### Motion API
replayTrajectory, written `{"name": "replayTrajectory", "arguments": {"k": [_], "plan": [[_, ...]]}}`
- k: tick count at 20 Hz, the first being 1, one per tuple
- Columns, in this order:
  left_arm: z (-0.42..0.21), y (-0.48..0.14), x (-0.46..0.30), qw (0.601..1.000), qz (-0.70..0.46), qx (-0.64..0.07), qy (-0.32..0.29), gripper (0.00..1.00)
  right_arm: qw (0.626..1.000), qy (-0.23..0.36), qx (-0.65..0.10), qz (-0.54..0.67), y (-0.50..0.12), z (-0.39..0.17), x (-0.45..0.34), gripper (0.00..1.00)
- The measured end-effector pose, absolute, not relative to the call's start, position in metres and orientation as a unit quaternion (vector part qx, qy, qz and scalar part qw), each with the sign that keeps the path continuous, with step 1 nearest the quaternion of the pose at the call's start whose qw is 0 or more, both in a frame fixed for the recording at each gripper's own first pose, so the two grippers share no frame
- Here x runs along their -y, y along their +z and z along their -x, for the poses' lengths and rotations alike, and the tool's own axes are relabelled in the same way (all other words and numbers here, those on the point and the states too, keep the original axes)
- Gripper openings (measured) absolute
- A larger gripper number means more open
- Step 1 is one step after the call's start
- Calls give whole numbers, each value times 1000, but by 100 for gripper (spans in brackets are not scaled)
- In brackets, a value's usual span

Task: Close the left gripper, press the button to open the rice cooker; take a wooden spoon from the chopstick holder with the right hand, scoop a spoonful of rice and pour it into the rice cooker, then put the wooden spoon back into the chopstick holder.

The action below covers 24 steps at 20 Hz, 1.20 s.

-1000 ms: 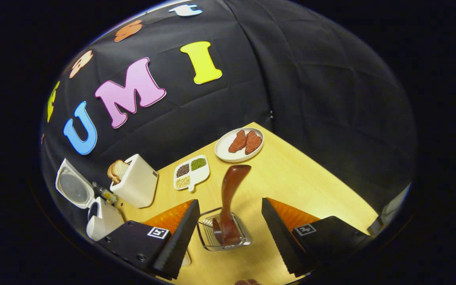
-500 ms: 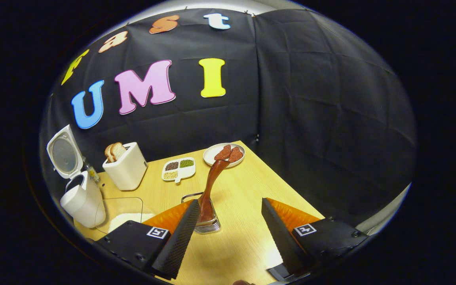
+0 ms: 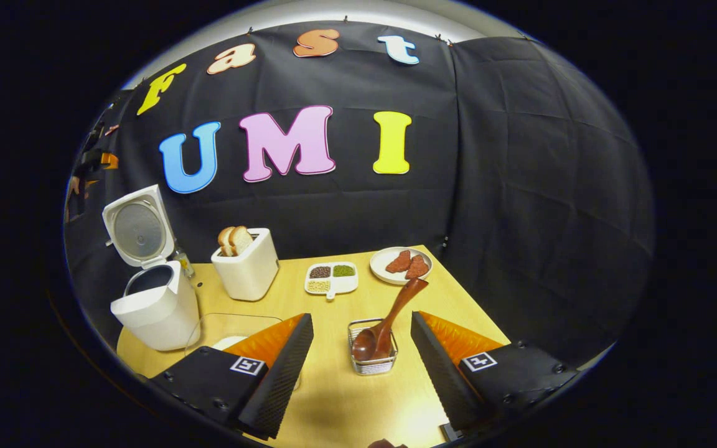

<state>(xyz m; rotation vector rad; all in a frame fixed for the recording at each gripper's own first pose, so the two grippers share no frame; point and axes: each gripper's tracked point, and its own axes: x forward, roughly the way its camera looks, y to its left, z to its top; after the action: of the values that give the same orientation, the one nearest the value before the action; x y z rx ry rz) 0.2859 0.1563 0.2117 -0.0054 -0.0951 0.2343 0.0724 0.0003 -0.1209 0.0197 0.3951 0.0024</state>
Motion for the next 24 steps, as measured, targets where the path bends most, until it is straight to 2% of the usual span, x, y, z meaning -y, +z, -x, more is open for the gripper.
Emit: {"name": "replayTrajectory", "arguments": {"k": [4, 10, 15, 24], "plan": [[-341, 211, -166, 992, 7, 48, 113, 95, 982, 11, -187, -7, -109, -71, -9, 99], [-400, 172, -183, 992, 7, -10, 122, 95, 982, 14, -188, -4, -108, -69, -10, 99], [-403, 126, -186, 987, 34, -77, 134, 95, 981, 23, -191, 1, -112, -71, -10, 99], [-357, 109, -160, 983, 29, -121, 137, 99, 977, 66, -202, -14, -127, -73, -34, 99]]}}
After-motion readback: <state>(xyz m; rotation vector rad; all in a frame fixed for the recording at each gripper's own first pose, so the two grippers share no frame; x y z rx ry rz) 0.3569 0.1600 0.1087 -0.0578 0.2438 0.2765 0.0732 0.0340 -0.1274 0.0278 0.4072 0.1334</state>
